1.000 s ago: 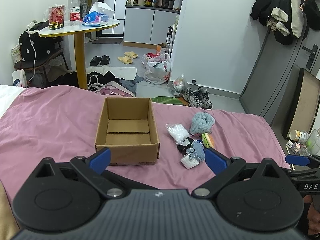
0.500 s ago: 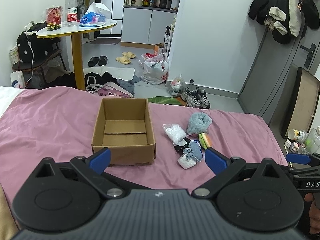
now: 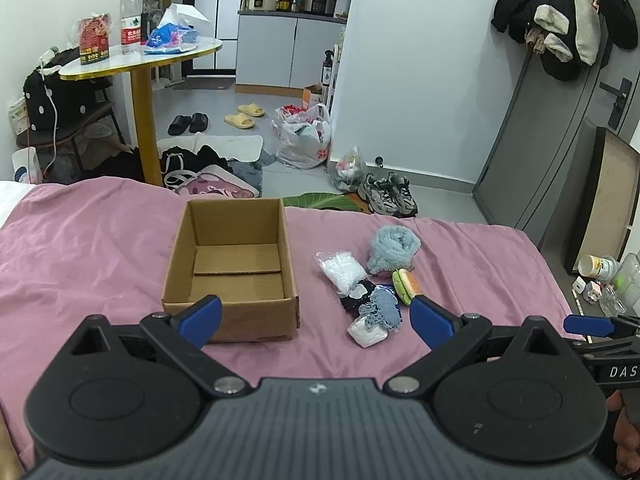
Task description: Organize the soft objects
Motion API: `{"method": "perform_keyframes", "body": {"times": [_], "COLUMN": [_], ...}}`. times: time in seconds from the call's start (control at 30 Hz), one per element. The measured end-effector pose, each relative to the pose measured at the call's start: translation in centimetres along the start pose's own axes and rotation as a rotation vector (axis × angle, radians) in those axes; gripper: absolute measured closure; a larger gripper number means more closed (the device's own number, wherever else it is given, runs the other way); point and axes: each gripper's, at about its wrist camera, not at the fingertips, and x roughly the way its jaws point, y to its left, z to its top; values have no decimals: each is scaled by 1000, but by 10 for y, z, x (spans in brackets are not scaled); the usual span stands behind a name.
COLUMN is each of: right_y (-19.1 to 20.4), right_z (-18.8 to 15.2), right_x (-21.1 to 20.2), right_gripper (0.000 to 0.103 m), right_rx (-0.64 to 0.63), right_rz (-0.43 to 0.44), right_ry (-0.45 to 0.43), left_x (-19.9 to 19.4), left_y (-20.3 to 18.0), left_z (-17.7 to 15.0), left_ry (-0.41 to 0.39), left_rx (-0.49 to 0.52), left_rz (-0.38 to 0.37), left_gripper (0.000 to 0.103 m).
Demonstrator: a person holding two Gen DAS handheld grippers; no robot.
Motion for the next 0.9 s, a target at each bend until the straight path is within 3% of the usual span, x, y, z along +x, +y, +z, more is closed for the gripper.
{"method": "perform_keyframes", "body": {"times": [0.4, 0.67, 0.9], "right_y": [-19, -32, -49], "right_z": [8, 14, 16], "right_x": [38, 63, 86], "right_gripper": [2, 10, 18], "right_rx": [60, 94, 150], "right_rz": [39, 56, 63], "right_ry": [17, 37, 60], "left_x": [44, 76, 112], "left_y": [-17, -32, -43], "left_z": [6, 12, 15], "left_ry": [53, 95, 160], "left_rx": [-2, -2, -8], "left_rz": [-47, -82, -102], "left_gripper": [6, 23, 30]}}
